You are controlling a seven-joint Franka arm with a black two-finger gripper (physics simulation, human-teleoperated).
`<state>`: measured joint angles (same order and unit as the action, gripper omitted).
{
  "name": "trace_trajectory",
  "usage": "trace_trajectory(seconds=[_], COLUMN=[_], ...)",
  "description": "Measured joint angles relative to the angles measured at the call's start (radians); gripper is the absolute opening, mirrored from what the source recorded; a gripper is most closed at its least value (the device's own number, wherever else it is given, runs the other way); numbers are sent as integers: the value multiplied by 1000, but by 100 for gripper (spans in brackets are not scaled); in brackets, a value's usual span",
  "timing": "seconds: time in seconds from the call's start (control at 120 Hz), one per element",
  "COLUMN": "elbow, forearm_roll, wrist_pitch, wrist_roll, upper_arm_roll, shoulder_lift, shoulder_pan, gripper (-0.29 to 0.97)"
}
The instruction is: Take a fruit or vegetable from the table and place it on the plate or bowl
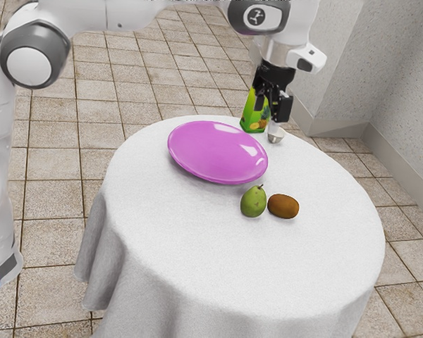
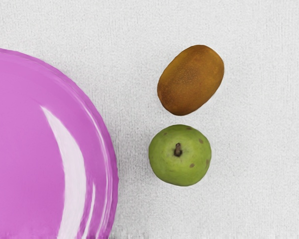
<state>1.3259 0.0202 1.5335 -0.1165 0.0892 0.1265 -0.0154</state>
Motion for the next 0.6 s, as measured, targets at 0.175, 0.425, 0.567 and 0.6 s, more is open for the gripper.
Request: trace_trajectory(seconds=[0.175,0.425,0.567,0.6], elbow=[-26,31,153,158], forearm_roll=[-1,27,29,20], wrist_pitch=[-76,-91,-23,-5], wrist_roll=[5,183,310,335], upper_arm_roll=[0,-10,37,48], shoulder_lift=[7,4,-8,-9], shoulder_pan=[21,29,43,30], gripper=[68,68,68,68])
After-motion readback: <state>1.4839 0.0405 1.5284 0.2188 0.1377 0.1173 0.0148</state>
